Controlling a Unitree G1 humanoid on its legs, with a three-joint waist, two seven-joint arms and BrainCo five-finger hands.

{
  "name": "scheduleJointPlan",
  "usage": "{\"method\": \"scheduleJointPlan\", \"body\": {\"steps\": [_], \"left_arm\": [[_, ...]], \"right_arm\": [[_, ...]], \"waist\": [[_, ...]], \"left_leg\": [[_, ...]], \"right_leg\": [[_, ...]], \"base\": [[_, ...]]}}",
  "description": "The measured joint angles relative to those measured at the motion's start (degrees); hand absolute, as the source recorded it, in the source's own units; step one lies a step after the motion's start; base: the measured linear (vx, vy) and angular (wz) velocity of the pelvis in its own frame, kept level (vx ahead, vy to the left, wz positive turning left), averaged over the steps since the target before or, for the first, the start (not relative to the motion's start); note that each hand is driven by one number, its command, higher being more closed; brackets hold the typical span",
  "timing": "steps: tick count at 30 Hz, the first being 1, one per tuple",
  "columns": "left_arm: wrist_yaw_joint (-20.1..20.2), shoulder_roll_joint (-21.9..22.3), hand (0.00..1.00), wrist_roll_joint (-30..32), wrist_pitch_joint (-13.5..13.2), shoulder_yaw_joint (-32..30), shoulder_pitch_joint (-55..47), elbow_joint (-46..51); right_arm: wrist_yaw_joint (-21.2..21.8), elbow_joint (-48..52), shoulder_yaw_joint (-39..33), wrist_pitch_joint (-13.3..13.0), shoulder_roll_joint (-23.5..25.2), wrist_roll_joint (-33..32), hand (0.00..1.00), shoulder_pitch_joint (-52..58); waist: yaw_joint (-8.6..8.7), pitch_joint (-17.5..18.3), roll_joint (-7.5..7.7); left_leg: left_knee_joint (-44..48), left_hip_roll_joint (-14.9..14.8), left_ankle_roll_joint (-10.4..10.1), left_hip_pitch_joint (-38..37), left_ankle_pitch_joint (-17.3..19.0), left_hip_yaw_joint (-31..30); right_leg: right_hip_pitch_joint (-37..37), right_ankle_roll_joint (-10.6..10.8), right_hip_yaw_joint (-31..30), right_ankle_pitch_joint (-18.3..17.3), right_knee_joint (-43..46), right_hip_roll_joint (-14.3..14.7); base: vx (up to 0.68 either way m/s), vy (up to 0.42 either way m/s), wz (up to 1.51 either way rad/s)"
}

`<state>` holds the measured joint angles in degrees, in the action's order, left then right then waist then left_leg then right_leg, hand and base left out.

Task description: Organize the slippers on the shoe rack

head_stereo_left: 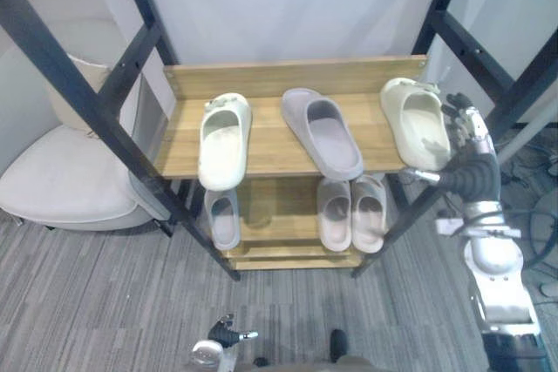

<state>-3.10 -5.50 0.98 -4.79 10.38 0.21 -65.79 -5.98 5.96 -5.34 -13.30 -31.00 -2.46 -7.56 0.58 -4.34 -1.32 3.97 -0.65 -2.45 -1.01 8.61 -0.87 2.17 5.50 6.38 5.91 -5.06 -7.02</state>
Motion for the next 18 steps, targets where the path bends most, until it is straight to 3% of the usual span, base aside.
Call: {"method": "scheduleJointPlan", "body": {"steps": [9, 15, 18], "left_arm": [[0.1, -0.5, 0.0, -0.2, 0.0, 0.0, 0.0, 1.1], [0.1, -0.5, 0.0, -0.7, 0.0, 0.0, 0.0, 1.3], [0.1, -0.9, 0.0, -1.1, 0.0, 0.0, 0.0, 1.7]], "right_arm": [[1.4, -12.5, 9.0, 2.1, -6.5, -0.5, 0.0, -15.0], [1.9, -18.4, 13.6, 2.7, -7.9, -1.5, 0.0, -22.6], [2.6, -19.6, 17.0, 2.9, -8.2, -2.2, 0.0, -26.1]], "waist": [[-0.68, -0.8, 1.28], [-0.98, -0.8, 1.37], [-1.03, -1.3, 2.11]], "left_leg": [[-1.9, 0.2, -0.1, 1.0, -1.5, -1.3], [-1.9, 0.1, -0.2, 1.2, -1.6, -1.3], [-1.8, 0.2, -0.2, 1.3, -1.6, -1.3]], "right_leg": [[1.2, -0.1, 1.1, 0.1, 0.0, -0.1], [1.8, -0.3, 1.1, 0.2, 0.0, 0.0], [1.8, -0.3, 1.1, 0.2, 0.0, 0.0]], "base": [[-0.01, -0.012, 0.07], [0.0, 0.0, 0.0], [-0.01, -0.002, 0.0]]}}
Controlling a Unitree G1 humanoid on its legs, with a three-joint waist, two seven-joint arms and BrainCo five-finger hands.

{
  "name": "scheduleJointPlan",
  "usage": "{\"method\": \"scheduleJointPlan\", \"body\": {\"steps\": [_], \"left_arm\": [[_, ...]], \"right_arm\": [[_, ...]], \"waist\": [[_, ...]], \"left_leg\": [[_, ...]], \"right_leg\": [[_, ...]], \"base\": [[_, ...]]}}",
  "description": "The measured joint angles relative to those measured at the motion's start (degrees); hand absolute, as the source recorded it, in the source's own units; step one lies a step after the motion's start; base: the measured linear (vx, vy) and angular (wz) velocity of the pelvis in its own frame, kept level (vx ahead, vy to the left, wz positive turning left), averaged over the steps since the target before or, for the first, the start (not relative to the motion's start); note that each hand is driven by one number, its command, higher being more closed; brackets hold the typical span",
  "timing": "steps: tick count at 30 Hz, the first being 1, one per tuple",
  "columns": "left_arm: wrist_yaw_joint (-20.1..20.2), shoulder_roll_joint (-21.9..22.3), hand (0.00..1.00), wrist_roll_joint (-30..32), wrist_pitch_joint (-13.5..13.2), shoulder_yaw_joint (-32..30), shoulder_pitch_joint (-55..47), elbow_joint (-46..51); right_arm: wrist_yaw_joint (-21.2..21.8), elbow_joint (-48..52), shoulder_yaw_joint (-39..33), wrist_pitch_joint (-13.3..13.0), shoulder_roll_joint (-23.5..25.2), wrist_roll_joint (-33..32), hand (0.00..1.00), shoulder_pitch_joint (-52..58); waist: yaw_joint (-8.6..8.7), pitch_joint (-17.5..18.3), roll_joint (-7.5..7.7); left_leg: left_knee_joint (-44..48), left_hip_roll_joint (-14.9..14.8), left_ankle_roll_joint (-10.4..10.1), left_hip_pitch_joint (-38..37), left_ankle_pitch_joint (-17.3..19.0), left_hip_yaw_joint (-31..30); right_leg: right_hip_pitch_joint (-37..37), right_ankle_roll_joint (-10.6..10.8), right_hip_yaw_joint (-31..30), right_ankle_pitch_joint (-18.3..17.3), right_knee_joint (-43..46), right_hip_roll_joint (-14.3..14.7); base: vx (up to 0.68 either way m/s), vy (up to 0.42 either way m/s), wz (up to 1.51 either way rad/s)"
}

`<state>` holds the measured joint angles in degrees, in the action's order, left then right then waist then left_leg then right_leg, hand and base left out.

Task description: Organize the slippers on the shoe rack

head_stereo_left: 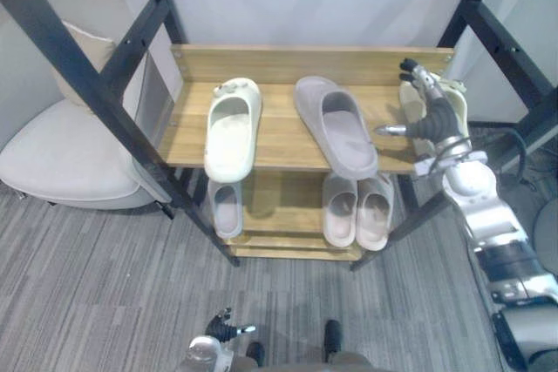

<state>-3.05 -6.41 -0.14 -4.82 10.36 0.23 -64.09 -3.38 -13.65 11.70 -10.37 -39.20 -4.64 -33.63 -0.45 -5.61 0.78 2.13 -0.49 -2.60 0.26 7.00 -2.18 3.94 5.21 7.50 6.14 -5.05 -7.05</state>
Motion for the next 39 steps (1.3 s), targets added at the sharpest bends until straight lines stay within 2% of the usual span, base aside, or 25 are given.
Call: {"method": "scheduleJointPlan", "body": {"steps": [6, 20, 21, 31, 37, 39], "left_arm": [[0.0, -0.7, 0.0, -0.4, -1.1, -0.4, 0.2, 0.7], [-0.1, -0.9, 0.0, -1.8, -1.3, -0.5, 1.3, 1.7], [-0.1, -1.0, 0.0, -2.3, -1.4, -0.5, 1.4, 1.7], [-0.2, -1.1, 0.0, -2.4, -2.0, -0.5, 1.5, 2.1], [-0.2, -1.0, 0.0, -2.3, -2.0, -0.6, 1.5, 2.2], [-0.1, -1.0, 0.0, -2.3, -1.8, -1.7, 1.4, 2.2]], "right_arm": [[0.5, -6.5, 3.5, 0.7, -0.1, 0.0, 0.0, -5.3], [3.1, -19.0, 14.1, 1.9, -1.5, 0.3, 0.0, -18.8], [3.4, -19.1, 14.7, 1.9, -1.5, 1.6, 1.0, -20.0], [2.3, -21.1, 14.9, 1.4, -1.4, 2.3, 1.0, -22.0], [2.4, -19.8, 10.8, 0.6, -1.3, 2.0, 1.0, -18.7], [2.4, -16.0, 8.3, 0.6, -1.3, 1.9, 1.0, -15.4]], "waist": [[-0.92, -1.0, 1.31], [-3.0, -3.4, 1.31], [-3.06, -3.9, 1.32], [-3.33, -4.7, 1.25], [-3.48, -4.7, 1.29], [-3.57, -4.7, 1.3]], "left_leg": [[0.0, 0.0, 0.0, 0.8, -0.1, -0.2], [0.1, 0.1, 0.0, 1.7, -0.2, -0.8], [0.1, 0.1, 0.0, 1.8, -0.2, -1.0], [0.1, 0.1, -0.1, 1.9, -0.2, -1.7], [0.1, 0.0, -0.1, 1.3, -0.2, -1.7], [0.0, -0.1, -0.1, 0.9, -0.2, -1.7]], "right_leg": [[0.3, -0.1, 0.2, 0.1, 0.0, 0.0], [1.2, -0.2, 0.7, 0.1, 0.0, 0.0], [1.2, -0.2, 0.7, 0.1, 0.0, 0.0], [1.1, -0.2, 1.3, 0.1, 0.0, 0.0], [0.1, -0.4, 1.6, -0.6, 0.0, 0.0], [-0.2, -0.4, 1.5, -0.7, 0.0, 0.1]], "base": [[-0.03, -0.003, 0.03], [0.0, 0.001, 0.02], [0.0, 0.0, 0.0], [0.0, -0.001, 0.02], [0.0, 0.0, 0.04], [0.0, -0.001, 0.02]]}}
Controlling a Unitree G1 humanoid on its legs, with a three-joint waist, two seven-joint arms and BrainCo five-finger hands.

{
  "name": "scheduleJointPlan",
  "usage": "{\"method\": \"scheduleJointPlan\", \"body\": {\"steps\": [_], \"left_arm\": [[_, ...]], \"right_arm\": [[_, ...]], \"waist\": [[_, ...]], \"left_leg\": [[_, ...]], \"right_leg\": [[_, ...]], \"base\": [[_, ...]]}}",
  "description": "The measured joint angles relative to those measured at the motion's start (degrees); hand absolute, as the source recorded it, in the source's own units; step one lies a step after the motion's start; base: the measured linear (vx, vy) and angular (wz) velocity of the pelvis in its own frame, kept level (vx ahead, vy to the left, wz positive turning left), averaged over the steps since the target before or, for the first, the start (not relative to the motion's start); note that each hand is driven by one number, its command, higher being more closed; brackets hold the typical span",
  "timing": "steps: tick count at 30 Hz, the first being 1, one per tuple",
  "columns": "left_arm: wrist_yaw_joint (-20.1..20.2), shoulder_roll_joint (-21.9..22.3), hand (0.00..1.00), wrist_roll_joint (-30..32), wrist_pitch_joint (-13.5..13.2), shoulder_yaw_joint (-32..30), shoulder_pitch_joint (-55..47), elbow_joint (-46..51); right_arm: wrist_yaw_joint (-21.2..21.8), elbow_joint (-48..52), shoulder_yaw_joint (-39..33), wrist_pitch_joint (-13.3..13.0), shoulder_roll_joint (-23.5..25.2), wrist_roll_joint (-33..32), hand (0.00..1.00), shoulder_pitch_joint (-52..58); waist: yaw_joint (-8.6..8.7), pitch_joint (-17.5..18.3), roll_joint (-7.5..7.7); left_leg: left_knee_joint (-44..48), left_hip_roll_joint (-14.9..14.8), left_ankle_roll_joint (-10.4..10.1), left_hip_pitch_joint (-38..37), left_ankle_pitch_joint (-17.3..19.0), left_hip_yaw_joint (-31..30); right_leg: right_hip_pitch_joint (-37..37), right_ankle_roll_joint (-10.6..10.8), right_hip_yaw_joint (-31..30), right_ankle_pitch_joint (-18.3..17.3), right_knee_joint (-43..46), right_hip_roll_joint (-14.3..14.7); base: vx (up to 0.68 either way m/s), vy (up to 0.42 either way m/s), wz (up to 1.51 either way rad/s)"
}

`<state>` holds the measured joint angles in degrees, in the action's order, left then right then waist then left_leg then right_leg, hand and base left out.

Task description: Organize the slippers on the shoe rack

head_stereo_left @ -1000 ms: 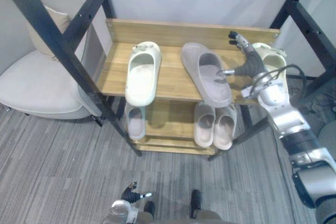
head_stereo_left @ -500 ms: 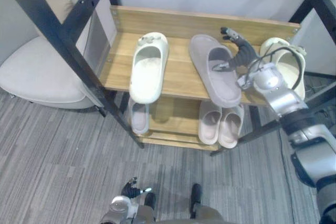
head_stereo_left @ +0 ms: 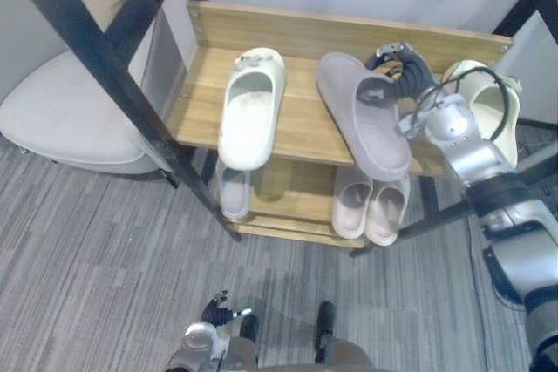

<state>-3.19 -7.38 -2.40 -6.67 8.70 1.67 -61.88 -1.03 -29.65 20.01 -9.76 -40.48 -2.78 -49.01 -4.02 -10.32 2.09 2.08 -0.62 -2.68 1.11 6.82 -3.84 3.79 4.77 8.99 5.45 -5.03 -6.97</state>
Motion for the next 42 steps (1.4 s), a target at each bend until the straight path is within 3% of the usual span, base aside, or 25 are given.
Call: {"method": "scheduleJointPlan", "body": {"steps": [7, 20, 25, 29, 32, 34, 36, 38, 42], "left_arm": [[0.1, 0.3, 0.0, 0.1, 0.8, -0.8, -0.2, -0.1], [0.1, 0.3, 0.0, 1.6, 0.9, -1.0, -1.5, -0.9], [0.0, 1.1, 0.0, 2.6, 0.9, -1.0, -1.6, -1.9], [0.0, 1.5, 0.0, 3.4, 0.8, -1.0, -1.7, -2.3], [0.0, 1.5, 0.0, 3.4, 0.8, -1.1, -1.1, -2.3], [-0.1, 1.4, 0.0, 3.5, 0.8, -1.1, 0.2, -2.3], [-0.3, 1.3, 0.0, 3.4, 0.8, -1.6, 2.6, -2.3], [-0.4, 1.7, 0.0, 3.3, 0.7, -2.4, 5.4, -1.8], [-0.6, 1.9, 0.0, 2.2, 0.7, -3.3, 9.3, -0.9]], "right_arm": [[-0.1, 12.2, -7.5, -0.1, 1.0, -0.1, 1.0, 12.1], [-0.3, 38.1, -15.8, -2.1, 13.6, 0.0, 1.0, 29.2], [0.3, 45.3, -15.8, -4.3, 17.5, -0.1, 1.0, 37.1], [2.2, 45.2, -13.5, -4.3, 18.4, -1.9, 1.0, 44.5], [3.0, 44.6, -11.3, -4.3, 18.4, -1.9, 1.0, 45.8], [3.2, 44.3, -9.6, -4.6, 18.3, -1.9, 1.0, 46.0], [3.5, 42.2, -7.8, -5.1, 18.0, -2.4, 1.0, 45.3], [3.9, 37.8, -6.1, -4.3, 17.4, -2.3, 1.0, 43.2], [4.0, 37.3, -4.1, -3.0, 14.5, -2.2, 1.0, 40.4]], "waist": [[0.56, 0.1, 0.02], [1.8, 3.3, -0.23], [1.85, 4.5, -0.78], [1.74, 4.9, -1.64], [1.79, 3.3, -2.53], [1.92, 1.1, -1.91], [2.0, -1.6, -1.58], [1.94, -4.7, -2.17], [1.93, -7.9, -2.37]], "left_leg": [[0.0, -0.1, 0.0, -1.2, 0.0, 0.3], [0.2, -0.1, 0.0, -1.8, 0.0, 1.0], [0.2, -0.4, 0.0, -2.3, 0.0, 1.3], [0.3, -0.5, 0.0, -2.6, 0.0, 1.7], [1.4, -0.5, 0.0, -1.8, 0.0, 2.5], [5.8, 0.8, -0.1, 1.8, 1.0, 3.0], [13.7, 1.8, -0.1, 8.6, 3.7, 2.4], [22.1, 2.0, -0.4, 16.1, 6.5, 1.7], [32.4, 2.0, -0.8, 26.6, 9.4, 1.8]], "right_leg": [[-1.2, 0.2, -0.1, -0.3, 0.0, 0.0], [-1.4, 0.2, -0.8, -0.3, 0.0, -0.1], [-1.8, 0.2, -1.1, -0.2, 0.0, -0.1], [-1.5, 0.2, -1.4, -0.3, 1.0, 0.0], [2.8, 0.0, -3.0, -3.7, 9.2, -0.4], [8.6, -0.2, -3.5, -7.6, 18.5, -2.1], [14.6, -0.4, -3.6, -10.6, 26.3, -3.7], [20.6, -0.7, -3.3, -12.8, 32.5, -4.3], [30.4, -0.9, -3.2, -15.7, 42.1, -5.7]], "base": [[0.0, 0.0, 0.0], [-0.02, 0.0, -0.02], [-0.02, -0.006, -0.03], [-0.03, -0.003, -0.05], [-0.1, -0.015, -0.14], [-0.22, -0.03, 0.09], [-0.23, -0.03, 0.3], [-0.27, -0.037, 0.29], [-0.2, -0.039, 0.21]]}}
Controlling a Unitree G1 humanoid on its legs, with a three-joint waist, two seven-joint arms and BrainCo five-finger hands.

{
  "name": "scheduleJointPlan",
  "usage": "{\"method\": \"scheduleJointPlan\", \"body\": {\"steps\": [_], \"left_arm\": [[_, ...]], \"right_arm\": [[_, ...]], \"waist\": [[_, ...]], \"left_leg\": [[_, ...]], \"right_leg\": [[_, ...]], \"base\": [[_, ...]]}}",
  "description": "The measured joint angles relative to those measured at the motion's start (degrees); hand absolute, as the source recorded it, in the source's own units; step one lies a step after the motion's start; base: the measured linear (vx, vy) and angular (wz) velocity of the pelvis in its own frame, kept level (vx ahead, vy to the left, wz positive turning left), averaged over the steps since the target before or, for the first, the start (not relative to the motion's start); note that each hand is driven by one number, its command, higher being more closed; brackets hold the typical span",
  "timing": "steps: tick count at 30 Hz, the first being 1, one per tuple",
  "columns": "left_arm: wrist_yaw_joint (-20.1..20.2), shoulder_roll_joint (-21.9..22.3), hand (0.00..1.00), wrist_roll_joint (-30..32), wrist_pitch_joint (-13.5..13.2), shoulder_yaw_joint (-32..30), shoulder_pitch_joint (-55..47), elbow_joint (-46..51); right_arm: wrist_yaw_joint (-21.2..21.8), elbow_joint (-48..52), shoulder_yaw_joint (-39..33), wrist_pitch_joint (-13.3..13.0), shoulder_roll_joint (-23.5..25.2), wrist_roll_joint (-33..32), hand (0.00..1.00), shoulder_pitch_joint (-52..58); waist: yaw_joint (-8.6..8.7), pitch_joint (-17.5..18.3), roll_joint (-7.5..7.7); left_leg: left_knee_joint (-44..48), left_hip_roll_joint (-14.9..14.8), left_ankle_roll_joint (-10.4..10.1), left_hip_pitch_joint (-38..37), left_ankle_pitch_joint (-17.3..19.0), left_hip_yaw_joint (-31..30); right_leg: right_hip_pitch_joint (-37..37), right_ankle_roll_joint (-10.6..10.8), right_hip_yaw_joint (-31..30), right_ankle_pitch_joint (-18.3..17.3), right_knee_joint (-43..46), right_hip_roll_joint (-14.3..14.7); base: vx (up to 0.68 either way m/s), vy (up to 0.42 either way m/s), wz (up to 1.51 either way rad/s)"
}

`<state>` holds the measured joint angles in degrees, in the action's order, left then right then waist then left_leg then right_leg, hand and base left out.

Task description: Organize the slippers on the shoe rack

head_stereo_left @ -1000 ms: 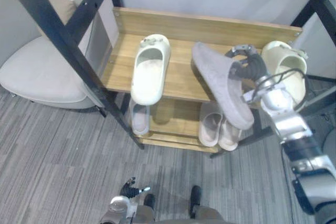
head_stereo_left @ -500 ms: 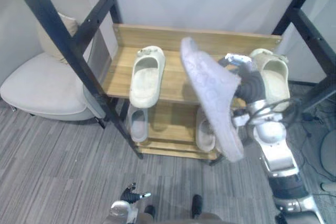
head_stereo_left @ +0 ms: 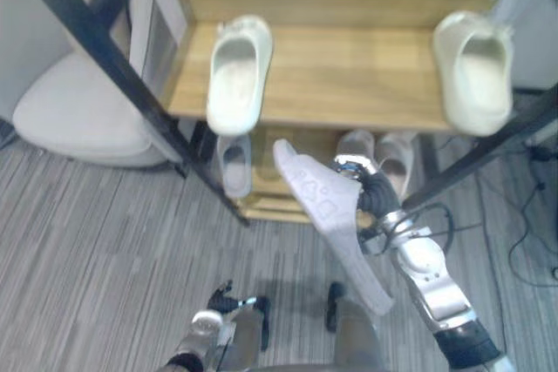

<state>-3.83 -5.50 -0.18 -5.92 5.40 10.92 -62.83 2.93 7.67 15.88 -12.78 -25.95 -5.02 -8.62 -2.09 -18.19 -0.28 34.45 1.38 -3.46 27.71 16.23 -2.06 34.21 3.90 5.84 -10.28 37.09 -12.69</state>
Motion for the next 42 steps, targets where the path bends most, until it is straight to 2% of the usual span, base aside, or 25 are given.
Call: {"method": "scheduleJointPlan", "body": {"steps": [3, 6, 8, 12, 17, 21, 23, 29, 33, 36, 42], "left_arm": [[-0.8, 0.2, 0.0, -0.3, -0.3, -0.8, 1.4, 2.4], [-1.2, 1.0, 0.0, -2.6, -1.0, -5.5, 3.8, 4.9], [-1.7, 1.3, 0.0, -3.7, -1.1, -7.3, 4.4, 6.1], [-2.9, 2.5, 0.0, -6.7, -1.2, -11.6, 6.7, 10.0], [-3.4, 3.0, 0.0, -9.0, -2.3, -15.1, 8.5, 13.0], [-3.6, 2.3, 0.0, -11.6, -2.8, -14.9, 8.9, 16.5], [-3.9, 0.6, 0.0, -11.8, -2.8, -14.2, 8.4, 15.7], [-6.3, -1.3, 0.0, -13.0, -1.0, -8.7, 3.3, 11.0], [-7.0, -1.9, 0.0, -13.6, -1.2, -5.7, 3.1, 11.2], [-7.5, -2.4, 0.0, -14.9, -1.3, -4.1, 3.1, 11.3], [-8.4, -2.7, 0.0, -17.5, -1.7, -1.5, 3.1, 11.7]], "right_arm": [[0.0, 0.2, 0.5, 0.2, -1.7, 0.0, 1.0, -1.9], [-1.2, -0.2, 0.5, 0.6, -2.4, 0.0, 1.0, -7.1], [-1.6, -0.7, 0.7, 0.6, -2.7, 0.0, 1.0, -9.5], [-4.1, -3.6, 0.6, 1.1, -3.2, 0.2, 1.0, -15.9], [-7.5, -4.4, 0.0, 1.5, -3.8, 0.4, 1.0, -20.2], [-10.7, -8.9, -0.4, 1.9, -5.1, 0.4, 1.0, -27.2], [-12.3, -12.0, -1.7, 2.1, -6.1, 0.5, 1.0, -32.1], [-21.4, -22.8, -5.1, 2.3, -5.9, 2.1, 1.0, -45.3], [-25.2, -29.2, -5.1, 2.8, -5.0, 4.2, 1.0, -51.2], [-27.8, -34.3, -5.7, 4.2, -3.4, 5.6, 1.0, -55.2], [-30.6, -44.9, -7.1, 5.8, -1.5, 9.2, 1.0, -62.2]], "waist": [[-0.02, -1.0, -0.04], [0.13, -2.7, -0.48], [0.0, -3.1, -0.24], [-1.49, -4.0, -0.08], [-1.85, -4.7, 0.27], [-2.66, -4.8, 0.21], [-3.33, -4.9, 0.21], [-4.86, -5.5, 0.37], [-5.9, -5.5, 0.36], [-6.12, -5.5, 0.33], [-7.13, -5.2, 0.28]], "left_leg": [[9.3, -0.2, -0.7, 7.5, 2.9, 0.0], [20.4, -0.9, -0.9, 16.6, 5.6, 0.1], [23.5, -1.0, -0.8, 19.6, 6.2, 0.2], [32.1, -2.0, -0.7, 28.5, 8.5, -0.4], [36.9, -2.7, -1.0, 35.6, 9.0, -0.5], [40.6, -2.8, -2.1, 41.4, 9.6, -1.8], [41.8, -3.0, -2.1, 44.1, 9.5, -2.7], [44.6, -3.4, -2.9, 49.4, 9.3, -3.2], [44.7, -3.6, -3.2, 50.8, 9.1, -3.2], [44.7, -3.8, -3.3, 51.1, 9.0, -3.3], [44.7, -3.8, -3.9, 52.6, 8.7, -3.3]], "right_leg": [[6.8, -0.4, 0.0, -3.3, 8.7, -1.2], [14.5, -1.0, 0.2, -7.0, 18.9, -2.0], [17.3, -1.2, 0.4, -8.2, 22.0, -2.7], [25.2, -2.2, 0.9, -10.7, 30.3, -3.5], [32.2, -2.6, 0.3, -11.9, 35.6, -3.5], [37.5, -3.4, 0.6, -13.0, 39.3, -3.5], [40.0, -3.8, 1.5, -13.3, 40.6, -3.5], [44.6, -4.5, 2.3, -15.5, 44.5, -4.4], [46.0, -4.5, 2.4, -15.6, 44.9, -4.3], [46.2, -4.6, 2.6, -15.7, 44.9, -4.3], [48.0, -4.6, 2.5, -15.7, 45.3, -4.4]], "base": [[-0.14, -0.026, 0.19], [-0.13, -0.037, 0.33], [-0.09, -0.035, 0.38], [-0.13, -0.021, 0.2], [-0.1, -0.024, 0.07], [-0.04, -0.024, 0.05], [-0.01, -0.032, 0.08], [0.02, -0.024, 0.16], [0.0, -0.004, 0.01], [0.0, 0.0, 0.0], [0.0, 0.002, 0.01]]}}
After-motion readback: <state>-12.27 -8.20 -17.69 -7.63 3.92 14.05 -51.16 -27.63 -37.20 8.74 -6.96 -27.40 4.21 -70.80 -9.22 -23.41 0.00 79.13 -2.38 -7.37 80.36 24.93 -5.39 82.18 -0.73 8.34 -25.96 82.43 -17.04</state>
